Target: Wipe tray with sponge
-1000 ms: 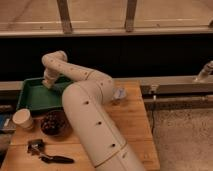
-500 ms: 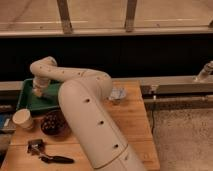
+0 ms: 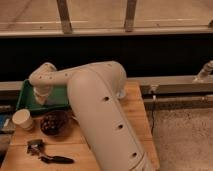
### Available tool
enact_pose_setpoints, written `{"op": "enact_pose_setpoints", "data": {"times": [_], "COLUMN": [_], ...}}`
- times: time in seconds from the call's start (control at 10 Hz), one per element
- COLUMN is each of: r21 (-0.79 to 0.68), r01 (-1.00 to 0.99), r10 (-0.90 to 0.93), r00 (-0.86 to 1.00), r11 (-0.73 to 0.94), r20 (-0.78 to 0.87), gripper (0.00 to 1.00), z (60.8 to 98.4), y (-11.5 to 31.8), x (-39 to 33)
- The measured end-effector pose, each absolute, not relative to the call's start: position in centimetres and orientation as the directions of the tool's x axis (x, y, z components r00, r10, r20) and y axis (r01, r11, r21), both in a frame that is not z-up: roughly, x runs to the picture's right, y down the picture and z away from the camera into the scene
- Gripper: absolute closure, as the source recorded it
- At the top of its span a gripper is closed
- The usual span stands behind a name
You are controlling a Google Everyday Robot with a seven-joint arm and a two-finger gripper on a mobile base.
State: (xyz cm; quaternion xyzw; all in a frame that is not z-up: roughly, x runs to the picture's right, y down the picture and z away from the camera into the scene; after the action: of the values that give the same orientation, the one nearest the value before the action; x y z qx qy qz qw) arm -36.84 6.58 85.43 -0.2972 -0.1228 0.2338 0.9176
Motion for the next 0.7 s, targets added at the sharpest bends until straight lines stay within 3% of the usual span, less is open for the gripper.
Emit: {"op": "enact_pose_setpoints", "data": {"times": [0.3, 0.7], "r21": [-0.571, -0.520], "r01": [-0.421, -0.503], "r10": [0.529, 0.558], "r00": [0.848, 0.828], "r11": [0.705, 0.690], "r20": [0.028, -0.060], "gripper": [1.00, 1.00], "z": [87.7, 93.4], "y": [4.0, -2.1], "x": [-33.9, -29.7]}}
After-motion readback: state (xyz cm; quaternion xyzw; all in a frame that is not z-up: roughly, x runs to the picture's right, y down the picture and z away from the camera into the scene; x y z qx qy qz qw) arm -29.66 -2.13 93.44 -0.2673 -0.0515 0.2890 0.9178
